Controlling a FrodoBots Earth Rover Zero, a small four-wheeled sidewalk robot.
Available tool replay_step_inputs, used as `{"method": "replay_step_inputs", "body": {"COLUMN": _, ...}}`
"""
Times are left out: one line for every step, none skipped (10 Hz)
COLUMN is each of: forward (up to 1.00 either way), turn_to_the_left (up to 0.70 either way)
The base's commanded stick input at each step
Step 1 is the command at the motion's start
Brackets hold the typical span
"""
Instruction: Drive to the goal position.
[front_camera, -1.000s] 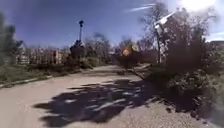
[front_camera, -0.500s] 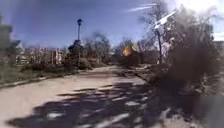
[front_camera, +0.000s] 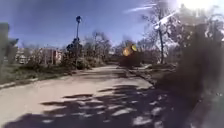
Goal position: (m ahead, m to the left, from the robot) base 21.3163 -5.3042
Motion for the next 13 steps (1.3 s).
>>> {"method": "replay_step_inputs", "body": {"forward": 1.0, "turn_to_the_left": 0.0}}
{"method": "replay_step_inputs", "body": {"forward": 1.0, "turn_to_the_left": 0.0}}
{"method": "replay_step_inputs", "body": {"forward": 1.0, "turn_to_the_left": 0.0}}
{"method": "replay_step_inputs", "body": {"forward": 1.0, "turn_to_the_left": 0.0}}
{"method": "replay_step_inputs", "body": {"forward": 1.0, "turn_to_the_left": 0.0}}
{"method": "replay_step_inputs", "body": {"forward": 1.0, "turn_to_the_left": 0.0}}
{"method": "replay_step_inputs", "body": {"forward": 1.0, "turn_to_the_left": 0.0}}
{"method": "replay_step_inputs", "body": {"forward": 1.0, "turn_to_the_left": 0.0}}
{"method": "replay_step_inputs", "body": {"forward": 1.0, "turn_to_the_left": 0.0}}
{"method": "replay_step_inputs", "body": {"forward": 1.0, "turn_to_the_left": 0.0}}
{"method": "replay_step_inputs", "body": {"forward": 1.0, "turn_to_the_left": 0.0}}
{"method": "replay_step_inputs", "body": {"forward": 1.0, "turn_to_the_left": 0.0}}
{"method": "replay_step_inputs", "body": {"forward": 1.0, "turn_to_the_left": 0.0}}
